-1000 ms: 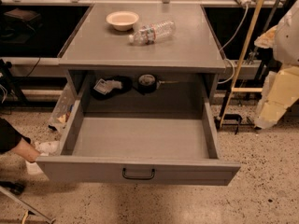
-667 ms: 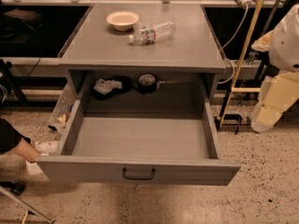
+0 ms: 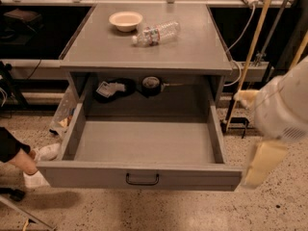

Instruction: Close top drawer

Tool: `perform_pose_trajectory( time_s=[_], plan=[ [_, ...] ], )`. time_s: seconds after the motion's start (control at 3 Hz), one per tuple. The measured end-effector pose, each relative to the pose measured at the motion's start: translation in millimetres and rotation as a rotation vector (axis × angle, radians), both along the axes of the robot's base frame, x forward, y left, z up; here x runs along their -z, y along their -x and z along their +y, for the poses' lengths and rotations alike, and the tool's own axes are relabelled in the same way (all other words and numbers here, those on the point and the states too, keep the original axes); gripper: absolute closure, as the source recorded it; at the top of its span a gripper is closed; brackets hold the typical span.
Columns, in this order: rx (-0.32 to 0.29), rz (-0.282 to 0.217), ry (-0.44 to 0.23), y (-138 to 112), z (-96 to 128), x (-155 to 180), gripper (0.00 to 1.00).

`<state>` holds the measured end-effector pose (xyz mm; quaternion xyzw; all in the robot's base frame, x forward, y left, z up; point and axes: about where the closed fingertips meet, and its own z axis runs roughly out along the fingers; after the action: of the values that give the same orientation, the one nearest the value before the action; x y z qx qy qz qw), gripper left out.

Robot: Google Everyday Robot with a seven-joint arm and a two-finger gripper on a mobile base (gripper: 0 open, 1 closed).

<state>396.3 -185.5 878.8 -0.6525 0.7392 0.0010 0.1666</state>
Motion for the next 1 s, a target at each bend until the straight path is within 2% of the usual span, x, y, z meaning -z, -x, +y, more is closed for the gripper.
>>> perform_pose_trajectory(
  time_s=[0.33, 0.67, 1.0],
  plan=[
    [-0.03, 0.104, -0.043, 32.5, 3.1, 84.0, 0.0],
    [-0.012, 0.256, -0.075, 77.0, -4.8, 175.4, 0.0],
    [0.008, 0.374, -0.098, 112.8, -11.6, 238.7, 0.0]
  ],
)
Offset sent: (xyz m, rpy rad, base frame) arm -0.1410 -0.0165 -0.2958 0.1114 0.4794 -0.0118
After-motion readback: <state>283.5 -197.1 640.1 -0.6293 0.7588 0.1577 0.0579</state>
